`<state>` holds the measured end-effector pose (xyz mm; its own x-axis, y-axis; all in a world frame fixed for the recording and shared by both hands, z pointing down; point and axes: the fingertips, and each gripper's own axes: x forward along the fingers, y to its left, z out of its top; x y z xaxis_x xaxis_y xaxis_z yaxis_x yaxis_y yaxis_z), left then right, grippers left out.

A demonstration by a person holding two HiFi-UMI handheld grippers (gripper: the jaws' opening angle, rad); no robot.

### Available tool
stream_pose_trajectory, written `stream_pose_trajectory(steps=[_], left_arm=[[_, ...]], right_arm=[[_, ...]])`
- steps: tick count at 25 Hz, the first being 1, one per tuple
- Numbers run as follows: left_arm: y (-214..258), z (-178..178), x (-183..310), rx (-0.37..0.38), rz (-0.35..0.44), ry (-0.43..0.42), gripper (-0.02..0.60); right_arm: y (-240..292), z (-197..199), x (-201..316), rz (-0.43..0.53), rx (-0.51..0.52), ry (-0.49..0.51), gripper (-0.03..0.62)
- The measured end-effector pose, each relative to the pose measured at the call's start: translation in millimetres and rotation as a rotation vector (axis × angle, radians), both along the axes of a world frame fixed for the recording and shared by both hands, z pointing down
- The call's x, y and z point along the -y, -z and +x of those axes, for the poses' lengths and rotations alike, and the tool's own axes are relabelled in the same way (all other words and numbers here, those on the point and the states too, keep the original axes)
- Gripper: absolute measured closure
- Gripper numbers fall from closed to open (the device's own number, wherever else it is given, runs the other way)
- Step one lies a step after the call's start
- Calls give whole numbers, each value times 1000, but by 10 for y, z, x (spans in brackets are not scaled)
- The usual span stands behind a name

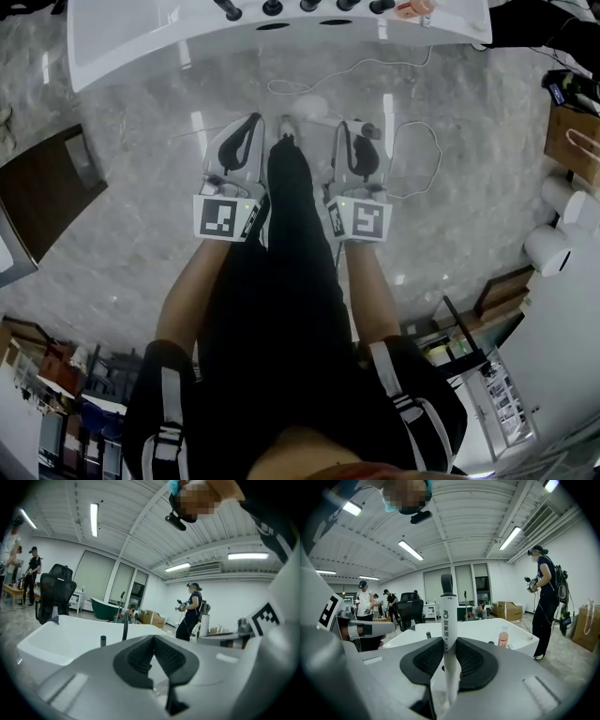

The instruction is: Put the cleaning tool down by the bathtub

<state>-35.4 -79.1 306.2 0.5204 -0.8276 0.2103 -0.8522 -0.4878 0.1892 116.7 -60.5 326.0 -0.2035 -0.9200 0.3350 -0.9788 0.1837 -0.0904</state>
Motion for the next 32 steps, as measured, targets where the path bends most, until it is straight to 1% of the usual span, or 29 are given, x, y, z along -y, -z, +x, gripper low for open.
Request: stream_pose_trajectory(steps=[6,12,18,24,28,32], left_arm=[[-400,87,57,4,-29,8,572],[-690,127,105,3,-49,21,572],[-1032,30,211,12,-76,38,572],[-1394,56,235,33,-125,15,572],[-1543,75,343,34,-108,5,572],[-1692,88,410,29,-106,17,572]], right_arm=[[-423,50,88,-30,-8,14,508],[-807,95,183,-51,-11,23,507],[-1214,65,363,-70,-17,34,508],[-1767,40,500,-102,-39,53,507],[-2105,26,596,-116,-41,56,508],[-2401,11,666,-127,-54,77,508]])
